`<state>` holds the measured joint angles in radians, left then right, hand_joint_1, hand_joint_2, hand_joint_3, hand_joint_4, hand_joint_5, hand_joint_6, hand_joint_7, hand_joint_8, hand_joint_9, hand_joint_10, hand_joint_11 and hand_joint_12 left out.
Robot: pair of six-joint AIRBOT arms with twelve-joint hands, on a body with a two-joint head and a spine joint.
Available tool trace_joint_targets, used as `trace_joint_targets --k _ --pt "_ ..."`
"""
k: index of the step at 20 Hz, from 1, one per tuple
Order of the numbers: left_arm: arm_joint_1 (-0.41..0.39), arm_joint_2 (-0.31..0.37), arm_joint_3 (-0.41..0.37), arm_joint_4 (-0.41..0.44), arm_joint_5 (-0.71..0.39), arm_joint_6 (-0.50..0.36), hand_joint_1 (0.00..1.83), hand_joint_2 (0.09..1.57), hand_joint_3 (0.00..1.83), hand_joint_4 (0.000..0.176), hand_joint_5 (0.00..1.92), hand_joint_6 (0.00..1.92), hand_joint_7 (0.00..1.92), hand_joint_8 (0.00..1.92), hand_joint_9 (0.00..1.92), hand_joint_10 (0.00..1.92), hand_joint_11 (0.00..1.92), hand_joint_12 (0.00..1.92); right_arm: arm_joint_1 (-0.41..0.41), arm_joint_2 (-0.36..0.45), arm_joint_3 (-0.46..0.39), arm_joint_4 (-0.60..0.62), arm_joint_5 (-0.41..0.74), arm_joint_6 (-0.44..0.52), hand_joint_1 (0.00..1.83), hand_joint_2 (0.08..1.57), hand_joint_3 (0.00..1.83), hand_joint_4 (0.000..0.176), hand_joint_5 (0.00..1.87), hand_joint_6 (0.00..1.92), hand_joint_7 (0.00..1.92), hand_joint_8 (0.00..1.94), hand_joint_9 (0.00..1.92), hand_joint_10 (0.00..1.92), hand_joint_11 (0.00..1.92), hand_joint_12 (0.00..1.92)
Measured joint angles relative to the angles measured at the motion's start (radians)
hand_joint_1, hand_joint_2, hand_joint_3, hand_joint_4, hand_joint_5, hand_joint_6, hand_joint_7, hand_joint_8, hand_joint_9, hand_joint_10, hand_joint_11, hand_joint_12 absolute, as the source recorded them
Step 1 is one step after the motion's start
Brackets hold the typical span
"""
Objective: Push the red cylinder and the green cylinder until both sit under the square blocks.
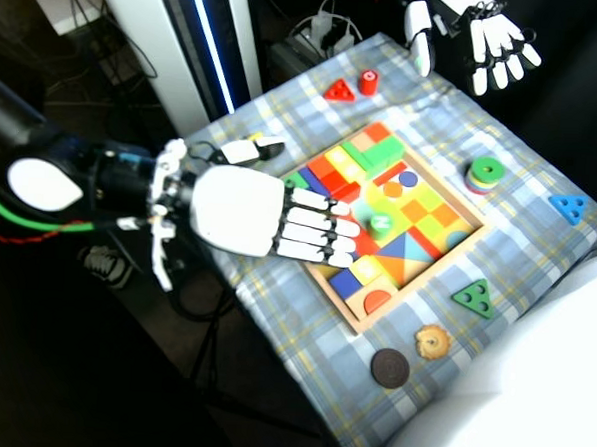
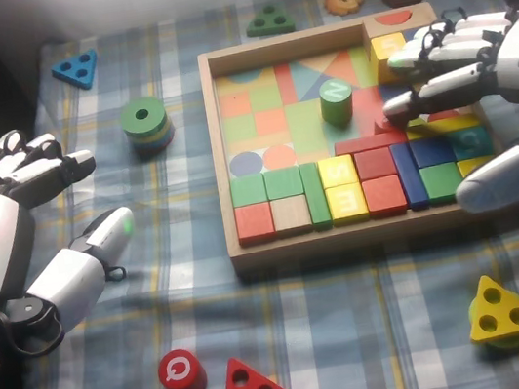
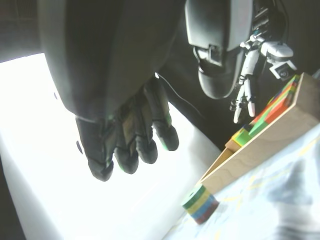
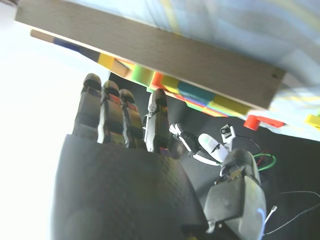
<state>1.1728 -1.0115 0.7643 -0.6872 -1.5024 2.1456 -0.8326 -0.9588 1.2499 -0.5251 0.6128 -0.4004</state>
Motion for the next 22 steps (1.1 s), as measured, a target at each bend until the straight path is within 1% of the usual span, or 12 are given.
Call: trace_joint_targets --k 2,4,5,6,9,10,11,12,14,18,21,22 --pt "0.000 0.000 0.000 0.000 0.000 0.000 0.47 1.26 0.00 0.000 0.69 0.00 0.44 0.00 0.25 0.01 0.00 0.05 -0.002 0.029 -0.013 -0.003 -0.005 0.000 0.00 0.81 0.00 0.127 0.29 0.00 0.00 0.00 0.00 0.00 0.00 0.00" --pt "0.000 0.000 0.000 -0.001 0.002 0.000 0.45 1.26 0.00 0.000 0.69 0.00 0.43 0.00 0.23 0.00 0.00 0.01 -0.008 0.057 -0.018 -0.002 -0.015 0.000 0.00 0.78 0.00 0.148 0.26 0.00 0.00 0.00 0.00 0.00 0.00 0.00" --pt "0.000 0.000 0.000 0.000 0.004 0.000 0.43 1.27 0.00 0.000 0.69 0.00 0.43 0.00 0.24 0.00 0.01 0.01 -0.008 0.065 -0.018 0.001 -0.024 -0.001 0.00 0.78 0.00 0.149 0.26 0.00 0.00 0.00 0.00 0.00 0.00 0.00" --pt "0.000 0.000 0.000 -0.001 0.005 0.000 0.43 1.27 0.00 0.000 0.69 0.00 0.44 0.00 0.24 0.00 0.01 0.02 -0.012 0.069 -0.019 0.004 -0.030 -0.001 0.00 0.77 0.00 0.170 0.27 0.01 0.00 0.00 0.00 0.00 0.00 0.00" --pt "0.000 0.000 0.000 -0.002 0.007 0.000 0.40 1.27 0.00 0.000 0.70 0.00 0.44 0.00 0.25 0.00 0.01 0.03 -0.026 0.079 -0.037 0.006 -0.041 -0.003 0.00 0.78 0.00 0.176 0.27 0.01 0.00 0.00 0.00 0.00 0.00 0.00" --pt "0.000 0.000 0.000 -0.001 0.007 0.000 0.44 1.26 0.00 0.000 0.67 0.00 0.42 0.00 0.24 0.00 0.01 0.04 -0.026 0.084 -0.041 0.009 -0.041 -0.016 0.00 0.79 0.00 0.164 0.29 0.01 0.00 0.00 0.00 0.00 0.00 0.00" --pt "0.000 0.000 0.000 -0.002 0.007 0.000 0.47 1.26 0.00 0.000 0.68 0.00 0.42 0.00 0.25 0.00 0.00 0.14 -0.026 0.087 -0.041 0.021 -0.040 -0.022 0.00 0.78 0.00 0.173 0.28 0.01 0.00 0.00 0.00 0.00 0.00 0.00" --pt "0.000 0.000 0.000 -0.001 0.007 0.000 0.48 1.25 0.00 0.000 0.69 0.00 0.45 0.00 0.27 0.01 0.00 0.22 -0.026 0.092 -0.041 0.037 -0.041 -0.025 0.00 0.79 0.00 0.175 0.28 0.01 0.00 0.00 0.00 0.00 0.00 0.00" --pt "0.000 0.000 0.000 -0.002 0.008 0.000 0.49 1.25 0.00 0.000 0.69 0.00 0.45 0.00 0.28 0.01 0.00 0.24 -0.026 0.095 -0.041 0.048 -0.041 -0.037 0.00 0.78 0.00 0.176 0.27 0.00 0.00 0.00 0.00 0.00 0.00 0.00" --pt "0.000 0.000 0.000 -0.002 0.008 0.000 0.55 1.24 0.00 0.000 0.71 0.00 0.47 0.00 0.28 0.00 0.00 0.46 -0.024 0.094 -0.041 0.061 -0.014 -0.049 0.00 0.76 0.00 0.176 0.25 0.01 0.00 0.00 0.00 0.00 0.00 0.00" --pt "0.000 0.000 0.000 0.000 0.010 0.000 0.56 1.24 0.00 0.000 0.71 0.01 0.46 0.00 0.27 0.01 0.00 0.35 -0.018 0.067 -0.037 0.069 0.012 -0.049 0.00 0.77 0.00 0.175 0.25 0.00 0.00 0.00 0.00 0.00 0.00 0.00" --pt "0.000 0.000 0.000 0.002 0.010 0.000 0.59 1.24 0.00 0.000 0.72 0.01 0.46 0.01 0.28 0.01 0.00 0.35 -0.018 0.055 -0.035 0.069 0.016 -0.049 0.00 0.81 0.01 0.130 0.27 0.01 0.00 0.00 0.00 0.00 0.00 0.00"
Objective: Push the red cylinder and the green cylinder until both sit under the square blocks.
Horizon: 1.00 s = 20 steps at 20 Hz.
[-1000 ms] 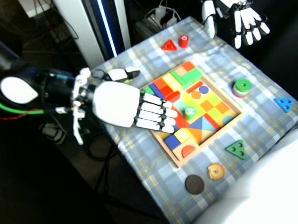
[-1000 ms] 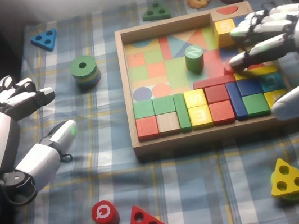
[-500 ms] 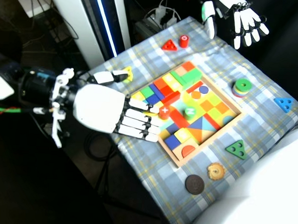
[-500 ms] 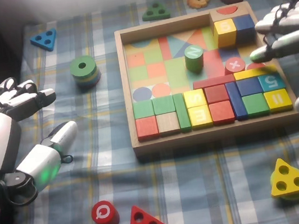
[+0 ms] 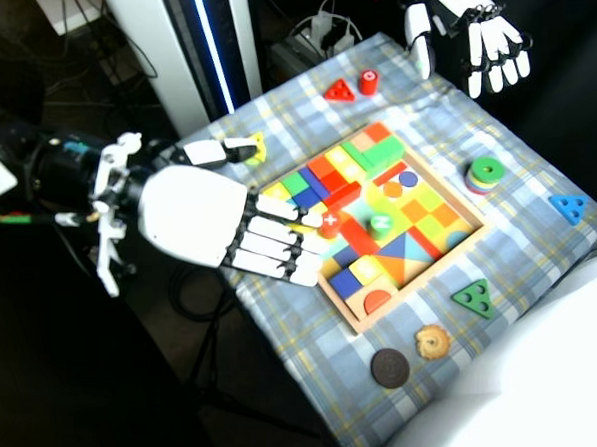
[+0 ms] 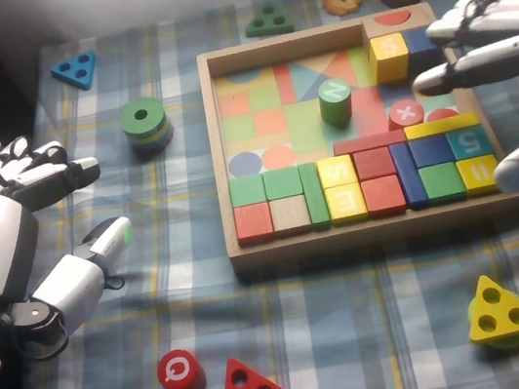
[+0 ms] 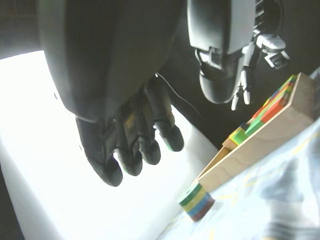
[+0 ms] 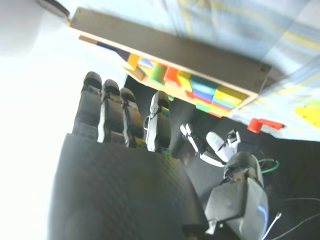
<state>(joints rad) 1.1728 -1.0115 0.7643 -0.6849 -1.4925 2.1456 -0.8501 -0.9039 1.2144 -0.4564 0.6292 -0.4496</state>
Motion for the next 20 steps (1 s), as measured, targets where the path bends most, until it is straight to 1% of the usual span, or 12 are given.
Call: trace_joint_targets --k 2,3,5,7,8,10,11,14,15,17,18,20 --pt "0.000 0.000 0.000 -0.006 0.000 0.000 0.59 1.24 0.00 0.000 0.72 0.01 0.46 0.00 0.27 0.01 0.00 0.34 0.000 -0.023 0.002 -0.005 0.003 0.000 0.00 0.79 0.00 0.143 0.26 0.00 0.00 0.00 0.00 0.00 0.00 0.00" --pt "0.000 0.000 0.000 -0.007 0.000 0.000 0.60 1.24 0.00 0.000 0.73 0.01 0.46 0.01 0.27 0.01 0.00 0.34 0.003 -0.033 0.008 -0.011 0.006 0.000 0.00 0.79 0.00 0.159 0.27 0.01 0.00 0.00 0.00 0.00 0.00 0.00" --pt "0.000 0.000 0.000 -0.006 0.000 0.000 0.60 1.24 0.00 0.000 0.75 0.01 0.47 0.00 0.26 0.00 0.00 0.19 0.010 -0.043 0.021 -0.014 0.012 0.000 0.00 0.80 0.01 0.156 0.28 0.01 0.00 0.00 0.00 0.00 0.00 0.00" --pt "0.000 0.000 0.000 -0.005 0.002 0.000 0.55 1.25 0.00 0.000 0.77 0.01 0.50 0.01 0.28 0.01 0.00 0.17 0.011 -0.055 0.033 -0.018 0.009 0.000 0.00 0.79 0.00 0.175 0.29 0.01 0.00 0.00 0.00 0.00 0.00 0.00" --pt "0.000 0.000 0.000 -0.005 0.002 0.000 0.59 1.25 0.00 0.000 0.78 0.01 0.50 0.01 0.28 0.01 0.00 0.17 0.011 -0.059 0.035 -0.024 0.001 0.000 0.00 0.80 0.00 0.175 0.29 0.01 0.00 0.00 0.00 0.00 0.00 0.00" --pt "0.000 0.000 0.000 -0.004 0.003 0.000 0.58 1.25 0.00 0.000 0.78 0.01 0.49 0.00 0.28 0.01 0.00 0.17 0.011 -0.064 0.035 -0.051 -0.017 0.000 0.00 0.80 0.00 0.146 0.27 0.00 0.00 0.00 0.00 0.00 0.00 0.00" --pt "0.000 0.000 0.000 -0.005 0.003 0.000 0.58 1.25 0.00 0.000 0.78 0.01 0.49 0.00 0.28 0.01 0.00 0.17 0.011 -0.064 0.035 -0.055 -0.022 0.000 0.00 0.80 0.00 0.146 0.27 0.00 0.00 0.00 0.00 0.00 0.00 0.00" --pt "0.000 0.000 0.000 -0.005 0.003 0.000 0.61 1.23 0.00 0.000 0.79 0.01 0.49 0.00 0.27 0.01 0.00 0.13 0.011 -0.064 0.045 -0.053 -0.036 0.002 0.00 0.80 0.00 0.119 0.28 0.00 0.00 0.00 0.00 0.00 0.00 0.00" --pt "0.000 0.000 0.000 -0.005 0.003 0.000 0.59 1.24 0.00 0.000 0.78 0.00 0.47 0.00 0.26 0.00 0.00 0.07 0.011 -0.062 0.045 -0.055 -0.039 0.002 0.00 0.80 0.00 0.147 0.27 0.00 0.00 0.00 0.00 0.00 0.00 0.00" --pt "0.000 0.000 0.000 -0.003 0.003 0.000 0.59 1.24 0.00 0.000 0.79 0.00 0.48 0.00 0.28 0.01 0.00 0.11 0.011 -0.056 0.043 -0.058 -0.045 0.003 0.00 0.81 0.00 0.143 0.28 0.01 0.00 0.00 0.00 0.00 0.00 0.00" --pt "0.000 0.000 0.000 -0.005 0.003 0.000 0.56 1.25 0.00 0.000 0.79 0.00 0.48 0.00 0.27 0.01 0.00 0.11 0.010 -0.044 0.037 -0.059 -0.053 0.003 0.00 0.82 0.01 0.124 0.30 0.01 0.00 0.00 0.00 0.00 0.00 0.00" --pt "0.000 0.000 0.000 -0.009 0.003 0.000 0.54 1.26 0.00 0.000 0.78 0.00 0.47 0.00 0.26 0.00 0.00 0.08 0.007 -0.028 0.030 -0.061 -0.060 0.003 0.00 0.82 0.01 0.132 0.29 0.01 0.00 0.00 0.00 0.00 0.00 0.00"
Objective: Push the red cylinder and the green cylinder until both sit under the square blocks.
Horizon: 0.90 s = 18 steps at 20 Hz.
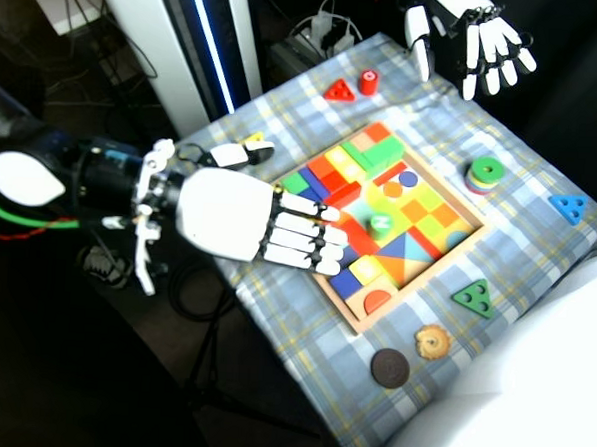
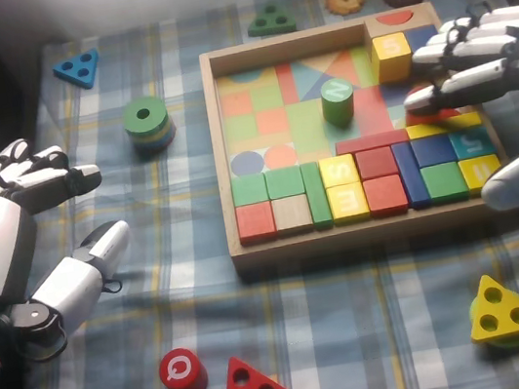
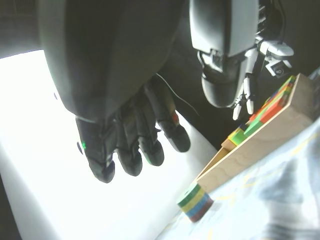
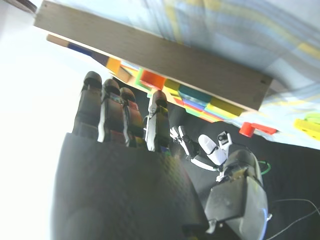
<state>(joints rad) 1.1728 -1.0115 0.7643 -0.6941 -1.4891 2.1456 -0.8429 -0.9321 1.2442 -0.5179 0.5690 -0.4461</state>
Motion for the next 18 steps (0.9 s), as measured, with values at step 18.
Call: trace_joint_targets --k 18 --pt "0.000 0.000 -0.001 -0.001 0.001 0.000 0.49 1.26 0.00 0.000 0.72 0.00 0.45 0.00 0.26 0.01 0.00 0.16 -0.041 0.075 -0.066 0.093 -0.004 -0.030 0.00 0.82 0.01 0.176 0.26 0.01 0.00 0.00 0.00 0.00 0.00 0.00"
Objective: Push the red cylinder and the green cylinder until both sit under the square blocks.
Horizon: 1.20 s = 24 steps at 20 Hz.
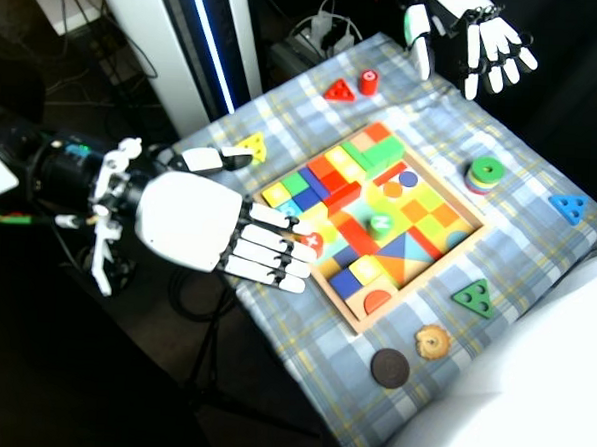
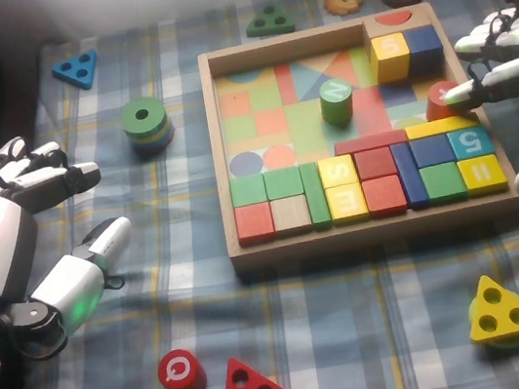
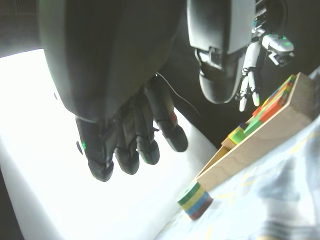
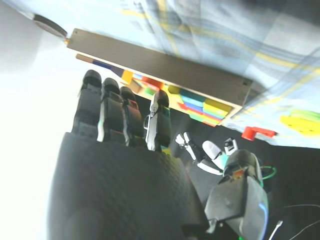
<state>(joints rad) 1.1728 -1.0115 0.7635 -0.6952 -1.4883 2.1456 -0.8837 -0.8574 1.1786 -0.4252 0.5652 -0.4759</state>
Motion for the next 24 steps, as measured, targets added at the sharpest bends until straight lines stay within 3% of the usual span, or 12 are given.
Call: trace_joint_targets --k 2,5,6,8,13,14,15,16,17,19,21,24 --pt "0.000 0.000 0.000 0.000 0.000 0.000 0.51 1.26 0.00 0.000 0.74 0.00 0.44 0.00 0.26 0.01 0.00 0.17 0.005 0.000 -0.019 0.010 0.018 -0.013 0.00 0.82 0.01 0.163 0.28 0.01 0.00 0.00 0.00 0.00 0.00 0.00" --pt "0.002 0.000 0.000 -0.002 0.001 0.000 0.52 1.25 0.00 0.000 0.75 0.00 0.44 0.00 0.25 0.01 0.00 0.01 0.021 0.000 -0.026 0.027 0.065 -0.019 0.00 0.79 0.00 0.174 0.27 0.00 0.00 0.00 0.00 0.00 0.00 0.00" --pt "0.002 0.000 0.000 -0.003 0.002 0.000 0.54 1.24 0.00 0.000 0.74 0.00 0.44 0.00 0.25 0.01 0.00 0.00 0.032 0.001 -0.026 0.033 0.082 -0.019 0.00 0.79 0.00 0.139 0.28 0.01 0.00 0.00 0.00 0.00 0.00 0.00" --pt "0.002 0.000 0.000 0.002 0.002 0.000 0.49 1.26 0.00 0.000 0.72 0.00 0.44 0.00 0.25 0.01 0.01 0.01 0.040 0.001 -0.014 0.028 0.111 -0.019 0.00 0.81 0.00 0.127 0.26 0.00 0.00 0.00 0.00 0.00 0.00 0.00" --pt "0.002 0.000 0.000 0.002 0.007 0.000 0.60 1.22 0.00 0.000 0.76 0.01 0.44 0.00 0.24 0.00 0.00 0.00 0.084 -0.124 0.086 0.022 0.121 -0.023 0.00 0.81 0.00 0.174 0.25 0.00 0.00 0.00 0.00 0.00 0.00 0.00" --pt "0.002 0.000 0.000 0.002 0.008 0.000 0.55 1.23 0.00 0.021 0.74 0.00 0.42 0.01 0.27 0.00 0.01 0.27 0.085 -0.159 0.104 0.010 0.112 -0.023 0.00 0.82 0.01 0.164 0.21 0.00 0.00 0.00 0.00 0.00 0.00 0.00" --pt "0.002 0.000 0.000 -0.003 0.009 0.000 0.55 1.23 0.00 0.021 0.74 0.00 0.42 0.01 0.27 0.00 0.01 0.27 0.096 -0.179 0.116 -0.007 0.097 -0.023 0.00 0.82 0.01 0.164 0.21 0.00 0.00 0.00 0.00 0.00 0.00 0.00" --pt "0.001 0.000 0.001 -0.006 0.009 0.000 0.60 1.21 0.00 0.018 0.77 0.01 0.45 0.01 0.30 0.01 0.00 0.51 0.110 -0.203 0.138 -0.013 0.091 -0.023 0.00 0.85 0.01 0.133 0.23 0.01 0.00 0.00 0.00 0.00 0.00 0.00" --pt "0.001 0.000 0.001 -0.005 0.009 0.000 0.61 1.21 0.00 0.012 0.77 0.00 0.45 0.01 0.30 0.01 0.00 0.53 0.116 -0.217 0.158 -0.008 0.091 -0.023 0.00 0.86 0.02 0.122 0.25 0.01 0.00 0.00 0.00 0.00 0.00 0.00" --pt "0.001 0.000 0.001 0.000 0.011 0.000 0.60 1.20 0.00 0.013 0.77 0.00 0.47 0.00 0.31 0.01 0.00 0.52 0.132 -0.243 0.196 0.006 0.079 -0.023 0.00 0.86 0.01 0.148 0.26 0.01 0.00 0.00 0.00 0.00 0.00 0.00" --pt "0.001 0.000 0.001 -0.003 0.011 0.000 0.60 1.20 0.00 0.006 0.76 0.01 0.47 0.00 0.33 0.02 0.00 0.66 0.135 -0.266 0.212 0.000 0.060 -0.022 0.00 0.87 0.02 0.150 0.25 0.01 0.00 0.00 0.00 0.00 0.00 0.00" --pt "0.000 0.000 0.001 0.000 0.014 0.000 0.56 1.22 0.00 0.000 0.77 0.00 0.46 0.00 0.34 0.01 0.00 0.56 0.140 -0.303 0.235 -0.020 0.050 -0.019 0.00 0.87 0.01 0.174 0.21 0.00 0.00 0.00 0.00 0.00 0.00 0.00"
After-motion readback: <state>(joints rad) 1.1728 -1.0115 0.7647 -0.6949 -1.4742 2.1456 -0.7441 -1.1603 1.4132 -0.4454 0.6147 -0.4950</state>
